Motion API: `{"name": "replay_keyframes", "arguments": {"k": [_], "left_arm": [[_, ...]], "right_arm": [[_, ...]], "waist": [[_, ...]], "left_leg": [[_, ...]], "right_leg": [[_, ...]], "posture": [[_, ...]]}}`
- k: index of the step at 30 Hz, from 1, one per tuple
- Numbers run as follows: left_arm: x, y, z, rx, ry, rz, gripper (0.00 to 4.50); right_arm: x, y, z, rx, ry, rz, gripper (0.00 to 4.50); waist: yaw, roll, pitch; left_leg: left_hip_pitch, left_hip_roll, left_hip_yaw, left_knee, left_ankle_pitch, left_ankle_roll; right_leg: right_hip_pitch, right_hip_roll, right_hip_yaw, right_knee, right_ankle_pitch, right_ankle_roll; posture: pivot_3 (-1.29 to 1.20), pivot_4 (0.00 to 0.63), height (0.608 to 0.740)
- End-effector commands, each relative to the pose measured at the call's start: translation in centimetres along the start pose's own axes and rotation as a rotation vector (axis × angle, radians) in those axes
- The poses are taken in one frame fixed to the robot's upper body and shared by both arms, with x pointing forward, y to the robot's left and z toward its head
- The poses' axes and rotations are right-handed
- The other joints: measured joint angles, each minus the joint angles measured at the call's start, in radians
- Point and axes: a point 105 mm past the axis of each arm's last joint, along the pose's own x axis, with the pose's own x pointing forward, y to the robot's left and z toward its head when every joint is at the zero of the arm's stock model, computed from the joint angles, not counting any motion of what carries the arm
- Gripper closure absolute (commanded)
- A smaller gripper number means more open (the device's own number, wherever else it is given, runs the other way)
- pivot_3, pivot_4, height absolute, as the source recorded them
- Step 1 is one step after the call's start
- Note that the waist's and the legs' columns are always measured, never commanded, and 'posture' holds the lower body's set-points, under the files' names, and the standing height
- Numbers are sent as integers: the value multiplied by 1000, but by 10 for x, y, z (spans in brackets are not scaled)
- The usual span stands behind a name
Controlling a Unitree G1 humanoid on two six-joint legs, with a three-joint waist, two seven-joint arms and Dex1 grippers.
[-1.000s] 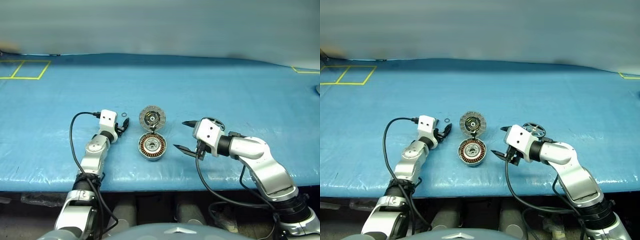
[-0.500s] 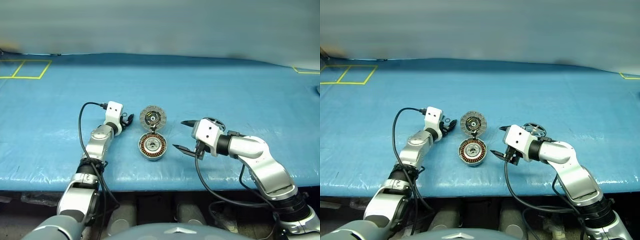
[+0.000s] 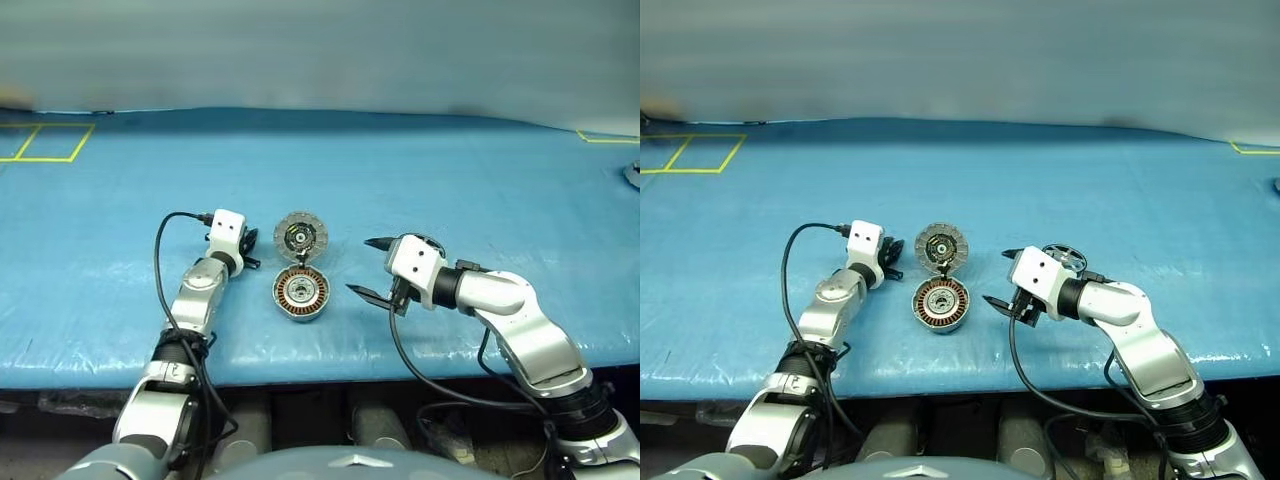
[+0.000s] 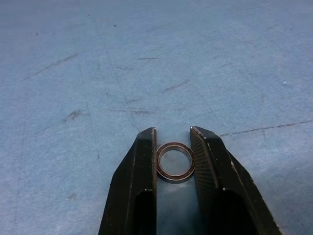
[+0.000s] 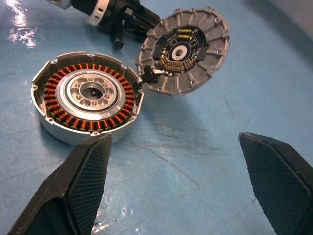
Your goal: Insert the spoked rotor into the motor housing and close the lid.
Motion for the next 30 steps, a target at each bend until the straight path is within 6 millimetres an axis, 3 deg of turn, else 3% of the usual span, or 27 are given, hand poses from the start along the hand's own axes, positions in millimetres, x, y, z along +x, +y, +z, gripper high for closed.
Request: {"name": "replay_keyframes", "arguments": {"k": [1, 4, 8, 14, 22, 30], "left_arm": [[-16, 16, -27, 1, 35, 83, 3823], [-24, 16, -5, -19, -130, 70, 3823], [-39, 14, 4, -3, -223, -34, 3823], [-63, 2, 25, -58, -342, -305, 3823], [-85, -30, 38, -23, -295, -688, 3823], [-87, -53, 51, 115, -271, -889, 3823]], "right_arm": [[-8, -7, -2, 14, -13, -55, 132], [-15, -8, -13, 56, 5, -90, 132], [-23, -9, -28, 102, 2, -148, 132], [-22, 0, -27, 172, -183, -177, 132], [-9, 30, -39, 220, -230, -25, 132], [-2, 36, -27, 208, -305, 23, 132]], "waist": [[-2, 0, 0], [-1, 0, 0], [2, -1, 1], [3, -2, 4], [6, -3, 8], [8, -3, 10]], "left_leg": [[0, 0, 0, 0, 0, 0], [0, 0, 0, -1, 0, 0], [-2, 0, 1, 0, 0, 0], [-4, 0, 1, 0, 0, 0], [-4, 0, 1, 0, 0, 0], [-4, 1, 0, 1, 0, 0]], "right_leg": [[0, 0, 0, 0, 0, 0], [-1, 0, 0, 0, 0, 0], [-2, 0, 0, 0, 0, 0], [-4, 0, 0, -1, 0, 0], [-4, 0, 1, -1, 0, 0], [-4, 0, 0, 0, 0, -1]], "posture": [[0, 150, 740], [0, 150, 740], [0, 150, 740], [0, 150, 740], [0, 150, 740], [0, 150, 740]]}}
